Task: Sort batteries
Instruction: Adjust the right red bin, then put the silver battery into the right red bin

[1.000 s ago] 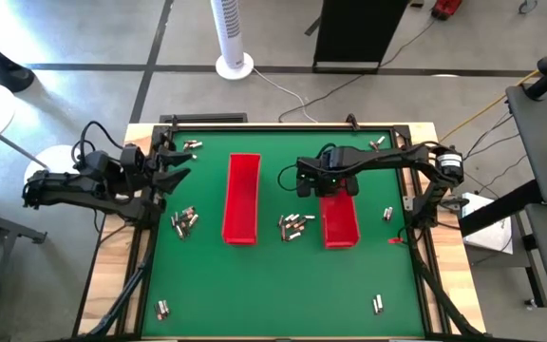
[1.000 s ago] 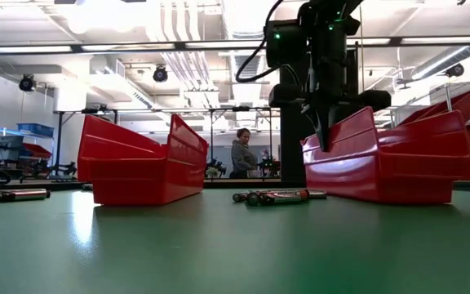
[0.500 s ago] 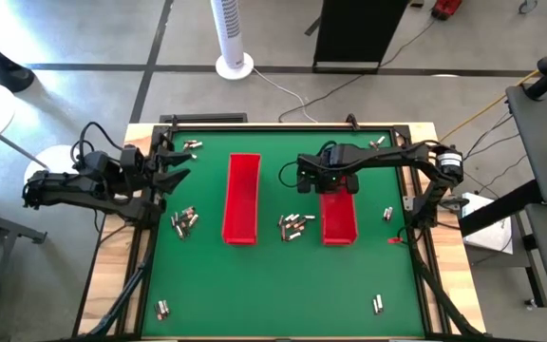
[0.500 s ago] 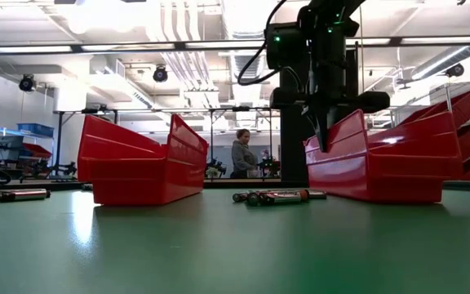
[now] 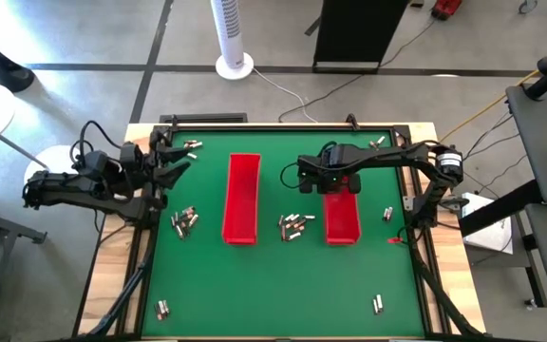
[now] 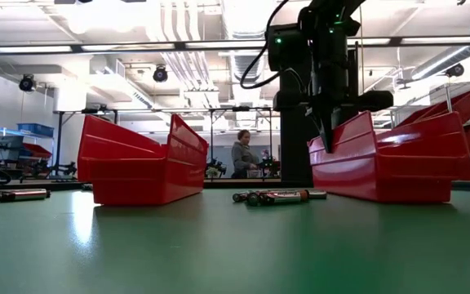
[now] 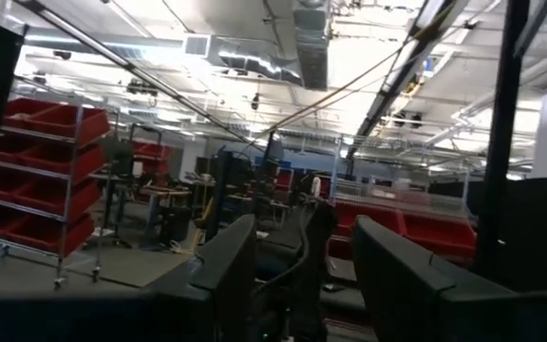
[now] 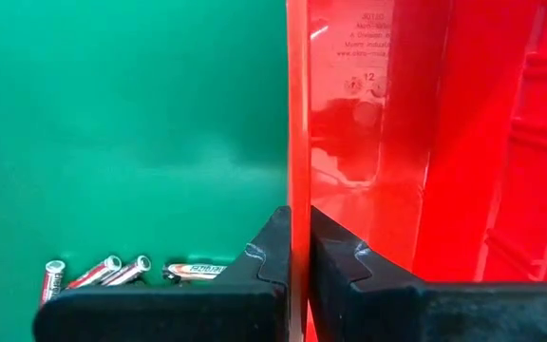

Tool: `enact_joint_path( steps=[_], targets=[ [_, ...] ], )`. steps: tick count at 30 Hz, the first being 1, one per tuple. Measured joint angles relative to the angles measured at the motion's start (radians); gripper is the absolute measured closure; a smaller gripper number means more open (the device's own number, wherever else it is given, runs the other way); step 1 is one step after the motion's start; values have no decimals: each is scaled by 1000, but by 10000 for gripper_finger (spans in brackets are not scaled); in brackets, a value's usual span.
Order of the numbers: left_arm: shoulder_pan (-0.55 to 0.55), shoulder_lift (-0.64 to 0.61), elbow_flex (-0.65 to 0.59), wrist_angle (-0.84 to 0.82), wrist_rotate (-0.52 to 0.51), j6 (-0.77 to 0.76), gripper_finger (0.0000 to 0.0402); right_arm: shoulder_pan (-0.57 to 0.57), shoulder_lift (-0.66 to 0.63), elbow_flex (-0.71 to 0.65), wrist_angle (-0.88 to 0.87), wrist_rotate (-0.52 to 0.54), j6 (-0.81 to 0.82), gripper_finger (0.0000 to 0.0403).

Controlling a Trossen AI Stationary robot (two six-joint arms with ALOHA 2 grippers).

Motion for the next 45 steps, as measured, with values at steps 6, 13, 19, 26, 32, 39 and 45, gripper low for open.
enact_joint_path(
  steps=[6,13,19,26,32,39,45],
  targets=[
    [0,-4,0,0,-11,1,246,2,0,0,0,0,5,390],
    [0,-4,0,-1,-26,1,246,2,0,1,3,-8,4,384],
    [0,-3,0,-1,-26,1,246,9,0,33,-6,-8,-16,314],
    [0,-3,0,0,-26,-9,246,47,-63,147,-89,62,-67,213],
    [0,1,1,6,-26,-85,246,195,-172,211,-154,153,-164,162],
    [0,19,1,8,-26,-135,246,473,-198,171,-237,154,6,143],
    [0,46,1,26,-47,-120,246,732,-198,164,-234,147,349,149]
  ],
)
